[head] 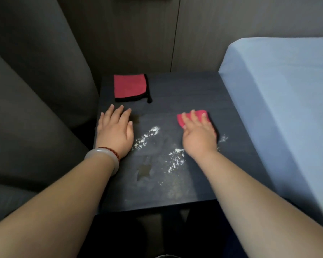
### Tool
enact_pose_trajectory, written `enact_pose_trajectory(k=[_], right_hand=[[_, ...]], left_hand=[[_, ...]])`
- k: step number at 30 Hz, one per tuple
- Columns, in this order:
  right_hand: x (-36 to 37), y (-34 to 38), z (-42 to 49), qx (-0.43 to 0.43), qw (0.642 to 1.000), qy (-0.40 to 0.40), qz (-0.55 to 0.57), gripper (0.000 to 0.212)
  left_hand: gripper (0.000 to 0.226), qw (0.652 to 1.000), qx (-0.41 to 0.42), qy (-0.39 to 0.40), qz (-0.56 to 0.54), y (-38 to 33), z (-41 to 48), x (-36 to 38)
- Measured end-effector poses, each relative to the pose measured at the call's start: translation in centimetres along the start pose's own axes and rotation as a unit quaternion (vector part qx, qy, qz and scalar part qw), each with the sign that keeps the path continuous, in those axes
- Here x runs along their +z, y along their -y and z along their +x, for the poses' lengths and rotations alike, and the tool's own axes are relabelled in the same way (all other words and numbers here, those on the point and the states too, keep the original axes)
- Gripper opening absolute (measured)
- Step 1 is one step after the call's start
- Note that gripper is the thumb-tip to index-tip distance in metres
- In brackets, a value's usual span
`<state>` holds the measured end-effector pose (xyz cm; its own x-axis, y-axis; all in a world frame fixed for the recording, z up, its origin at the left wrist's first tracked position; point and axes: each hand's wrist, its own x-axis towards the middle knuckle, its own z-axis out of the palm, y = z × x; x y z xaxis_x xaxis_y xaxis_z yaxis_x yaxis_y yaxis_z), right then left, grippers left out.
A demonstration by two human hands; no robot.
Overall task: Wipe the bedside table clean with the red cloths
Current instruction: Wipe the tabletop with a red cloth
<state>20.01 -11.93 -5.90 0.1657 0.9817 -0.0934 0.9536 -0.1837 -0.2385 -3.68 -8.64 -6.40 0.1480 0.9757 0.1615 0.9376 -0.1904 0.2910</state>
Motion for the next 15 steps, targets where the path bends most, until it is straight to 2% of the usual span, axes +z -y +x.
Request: enact_pose_trajectory(k=[2, 4, 5, 8, 9, 10, 13, 15], right_hand=[[0.5, 0.9, -1.9, -0.092, 0.996, 0.004, 0.017, 0.054], [-0.1, -1.3, -1.3, -0.11, 0.994, -0.003, 0.013, 0.053], [-0.4, -2.9, -0.1, -0.078, 0.997, -0.01, -0.003, 0.053], [-1.7, -6.5, 2.6, 0.1, 0.995, -0.013, 0.01, 0.052], [-1.6, -5.8, 2.6, 0.116, 0.993, -0.014, 0.013, 0.053], [-1.1, -4.3, 2.0, 0.096, 0.995, -0.016, 0.01, 0.054], [0.9, 0.9, -1.7, -0.088, 0.996, 0.012, 0.01, 0.055], [0.8, 0.9, -3.0, -0.147, 0.988, 0.021, 0.03, 0.051]], left_hand=[[0.057, 1.0, 0.003, -0.004, -0.002, 0.0, 0.1, 0.1], [0.057, 1.0, 0.005, -0.007, -0.006, -0.1, 0.1, 0.1], [0.057, 1.0, 0.007, -0.006, -0.007, -0.1, 0.0, 0.1], [0.056, 1.0, 0.016, 0.005, -0.004, -0.3, 0.1, 0.0], [0.056, 1.0, 0.017, 0.007, -0.003, -0.3, 0.1, 0.0], [0.054, 1.0, 0.016, 0.009, -0.003, -0.2, 0.2, -0.1], [0.047, 1.0, 0.013, 0.008, -0.007, -0.2, 0.1, -0.1], [0.046, 1.0, 0.012, 0.005, -0.009, -0.2, 0.1, -0.1]])
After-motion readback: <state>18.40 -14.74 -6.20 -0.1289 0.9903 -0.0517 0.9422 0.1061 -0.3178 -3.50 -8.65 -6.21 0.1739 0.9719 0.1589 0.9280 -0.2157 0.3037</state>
